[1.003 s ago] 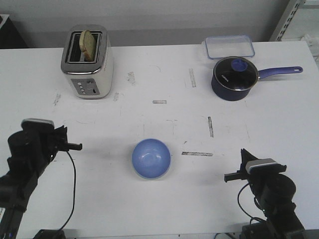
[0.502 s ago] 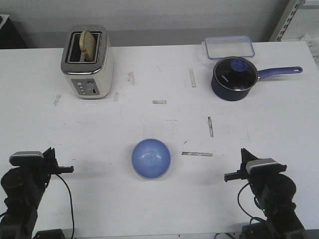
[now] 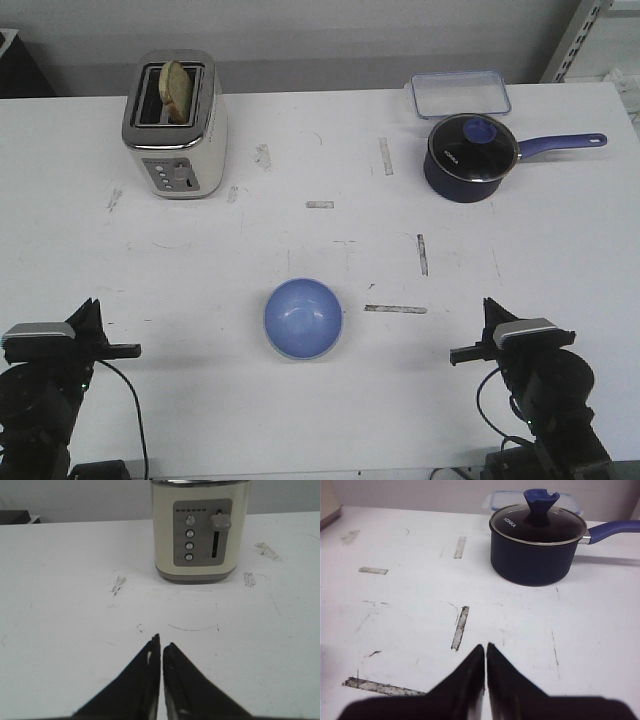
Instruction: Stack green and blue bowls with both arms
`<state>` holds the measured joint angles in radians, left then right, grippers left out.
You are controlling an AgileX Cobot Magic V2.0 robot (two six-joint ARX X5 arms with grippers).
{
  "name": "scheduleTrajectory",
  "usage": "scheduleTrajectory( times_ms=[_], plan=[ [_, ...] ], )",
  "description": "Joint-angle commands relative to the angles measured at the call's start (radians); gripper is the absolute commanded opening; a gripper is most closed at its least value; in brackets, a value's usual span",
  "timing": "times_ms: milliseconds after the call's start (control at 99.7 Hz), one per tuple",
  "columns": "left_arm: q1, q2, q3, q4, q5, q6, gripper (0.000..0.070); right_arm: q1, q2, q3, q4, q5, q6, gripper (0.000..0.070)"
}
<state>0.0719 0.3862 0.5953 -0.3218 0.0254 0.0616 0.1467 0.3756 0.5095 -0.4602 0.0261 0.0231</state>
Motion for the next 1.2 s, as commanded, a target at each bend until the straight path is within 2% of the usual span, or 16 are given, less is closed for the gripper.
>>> scheduleTrajectory(
  times_ms=[0, 321, 472, 712, 863, 943, 1194],
  plan=[
    [0.002, -0.016, 0.003, 0.010, 0.000, -0.002, 0.0001, 0.000, 0.005, 0.000, 0.011, 0.001, 0.002, 0.0000],
    [-0.013, -0.119, -0.002, 0.010, -0.001, -0.002, 0.0001, 0.000, 0.005, 0.000, 0.011, 0.001, 0.002, 0.0000],
    [-0.048, -0.179, -0.068, 0.016, 0.000, -0.002, 0.0001, 0.000, 0.005, 0.000, 0.011, 0.001, 0.002, 0.0000],
    [-0.072, -0.331, -0.358, 0.210, -0.001, -0.005, 0.0001, 0.000, 0.005, 0.000, 0.011, 0.001, 0.002, 0.0000],
    [-0.072, -0.383, -0.518, 0.308, 0.000, -0.076, 0.0001, 0.000, 0.005, 0.000, 0.011, 0.001, 0.002, 0.0000],
    [-0.072, -0.383, -0.580, 0.377, 0.000, -0.080, 0.0001, 0.000, 0.005, 0.000, 0.011, 0.001, 0.002, 0.0000],
    [-0.072, -0.383, -0.583, 0.376, 0.003, -0.080, 0.0001, 0.000, 0.003, 0.000, 0.011, 0.001, 0.002, 0.0000]
  ],
)
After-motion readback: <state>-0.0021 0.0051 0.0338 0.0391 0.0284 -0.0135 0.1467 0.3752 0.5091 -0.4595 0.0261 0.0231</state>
